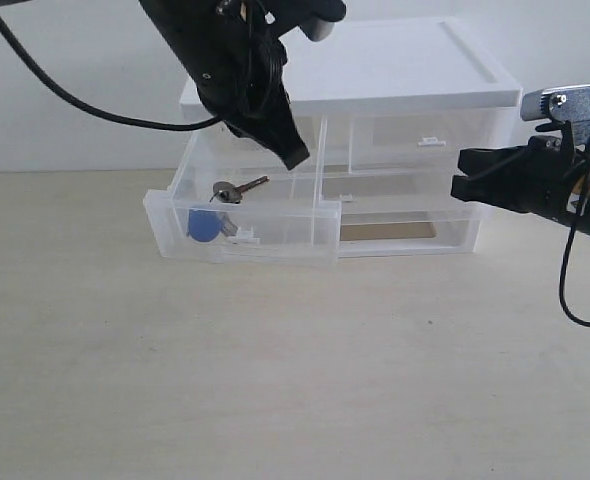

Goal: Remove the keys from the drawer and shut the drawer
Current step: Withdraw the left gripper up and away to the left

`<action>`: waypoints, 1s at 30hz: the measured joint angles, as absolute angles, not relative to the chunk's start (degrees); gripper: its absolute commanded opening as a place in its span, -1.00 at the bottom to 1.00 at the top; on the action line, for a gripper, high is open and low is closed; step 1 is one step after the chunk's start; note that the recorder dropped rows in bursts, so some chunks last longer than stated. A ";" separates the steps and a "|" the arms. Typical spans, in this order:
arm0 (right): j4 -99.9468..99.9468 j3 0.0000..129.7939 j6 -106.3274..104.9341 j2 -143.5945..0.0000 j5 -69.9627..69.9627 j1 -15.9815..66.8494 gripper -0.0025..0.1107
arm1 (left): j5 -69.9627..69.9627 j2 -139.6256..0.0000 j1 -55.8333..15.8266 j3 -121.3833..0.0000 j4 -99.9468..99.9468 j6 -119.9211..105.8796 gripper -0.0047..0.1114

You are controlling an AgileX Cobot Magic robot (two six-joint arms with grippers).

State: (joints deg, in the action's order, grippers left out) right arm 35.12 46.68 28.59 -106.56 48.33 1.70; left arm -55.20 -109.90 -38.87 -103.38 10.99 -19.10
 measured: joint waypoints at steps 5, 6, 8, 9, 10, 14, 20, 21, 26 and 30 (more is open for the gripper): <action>35.12 46.68 28.59 -106.56 48.33 1.70 -0.96 | -51.34 -104.07 -38.87 -97.39 6.96 -19.10 -0.84; 35.12 46.68 28.59 -106.56 48.33 1.70 -0.96 | -50.19 -102.30 -38.98 -95.42 6.29 -19.10 -0.84; 35.39 46.68 28.59 -106.56 48.33 1.70 -0.96 | -47.29 -99.10 -38.98 -91.63 5.92 -18.80 -0.84; 35.55 46.68 28.59 -106.56 48.33 1.70 -0.96 | -45.39 -96.37 -38.98 -88.48 5.78 -18.22 -0.84; 35.64 46.68 28.59 -106.56 48.33 1.70 -0.96 | -43.51 -94.44 -38.98 -86.24 5.78 -17.59 -0.84; 37.23 46.68 29.14 -106.32 48.07 1.70 -0.96 | -35.61 -83.48 -38.98 -74.59 5.44 -13.43 -0.84; 43.87 46.68 33.10 -102.76 47.91 1.70 -0.96 | -17.74 -56.17 -38.98 -48.76 4.92 -6.20 -0.84; 44.13 46.68 33.47 -102.62 47.91 1.70 -0.96 | -16.30 -53.45 -38.98 -46.46 4.92 -5.39 -0.84; 44.60 46.68 33.96 -102.53 47.79 1.70 -0.96 | -10.90 -34.53 -38.98 -32.63 4.54 1.25 -0.84; 44.60 46.68 34.00 -102.53 47.71 1.73 -0.96 | -10.02 -25.52 -38.98 -28.11 4.23 6.82 -0.84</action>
